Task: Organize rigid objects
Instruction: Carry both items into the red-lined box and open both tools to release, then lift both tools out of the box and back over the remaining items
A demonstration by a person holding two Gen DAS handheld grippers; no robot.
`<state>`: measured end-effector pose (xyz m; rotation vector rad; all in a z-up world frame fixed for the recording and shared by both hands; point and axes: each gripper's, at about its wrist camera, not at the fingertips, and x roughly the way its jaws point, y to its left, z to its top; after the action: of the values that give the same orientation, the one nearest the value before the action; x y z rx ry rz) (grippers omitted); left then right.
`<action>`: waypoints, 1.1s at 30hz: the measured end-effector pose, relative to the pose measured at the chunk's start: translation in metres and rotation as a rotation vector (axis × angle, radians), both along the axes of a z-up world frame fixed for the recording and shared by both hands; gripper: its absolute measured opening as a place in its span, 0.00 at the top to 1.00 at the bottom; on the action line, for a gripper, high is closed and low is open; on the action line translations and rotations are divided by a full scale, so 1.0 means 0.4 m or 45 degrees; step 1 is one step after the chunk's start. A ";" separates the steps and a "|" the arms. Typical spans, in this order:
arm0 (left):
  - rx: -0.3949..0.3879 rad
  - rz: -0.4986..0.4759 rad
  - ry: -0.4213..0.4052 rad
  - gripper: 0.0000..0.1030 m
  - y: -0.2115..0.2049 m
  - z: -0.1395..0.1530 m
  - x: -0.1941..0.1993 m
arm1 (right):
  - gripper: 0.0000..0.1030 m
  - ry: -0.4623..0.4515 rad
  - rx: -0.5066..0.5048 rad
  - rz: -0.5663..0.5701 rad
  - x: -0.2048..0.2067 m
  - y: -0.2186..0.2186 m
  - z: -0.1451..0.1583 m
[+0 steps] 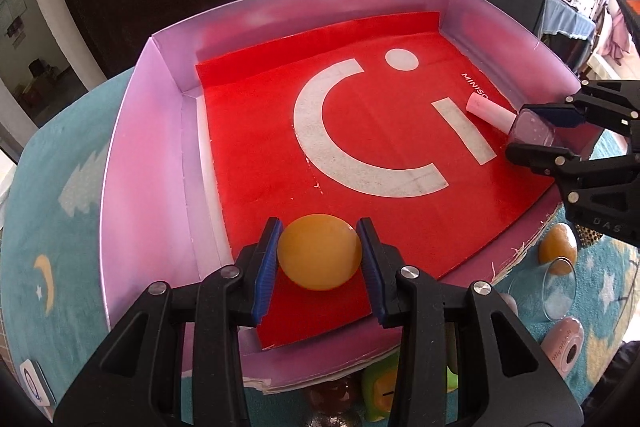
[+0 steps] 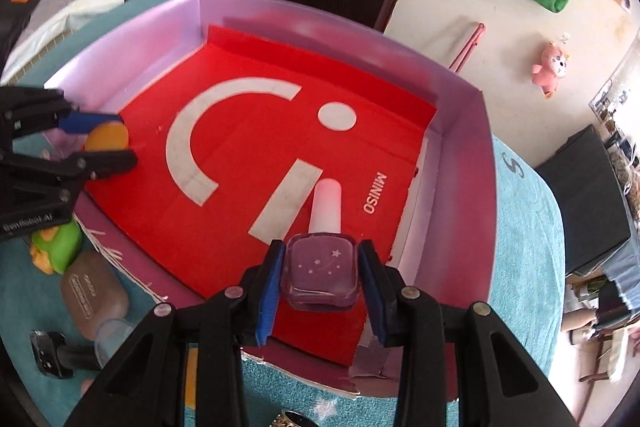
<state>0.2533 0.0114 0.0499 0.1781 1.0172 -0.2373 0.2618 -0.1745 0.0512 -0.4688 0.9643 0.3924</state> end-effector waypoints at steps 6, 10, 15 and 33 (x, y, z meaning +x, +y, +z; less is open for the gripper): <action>0.008 -0.032 0.037 0.65 -0.004 -0.001 0.014 | 0.62 0.047 -0.007 -0.002 0.016 0.004 -0.007; 0.014 -0.056 0.054 0.64 -0.006 -0.001 0.018 | 0.62 0.100 0.006 -0.003 0.030 0.004 -0.012; 0.011 -0.063 0.055 0.63 -0.003 -0.001 0.017 | 0.63 0.134 0.004 -0.001 0.038 0.004 -0.013; 0.003 -0.078 0.033 0.51 -0.008 -0.006 0.011 | 0.63 0.158 0.020 0.008 0.045 0.003 -0.011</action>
<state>0.2576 0.0082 0.0475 0.2088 1.0389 -0.2951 0.2796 -0.1732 0.0467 -0.4371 1.0793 0.4382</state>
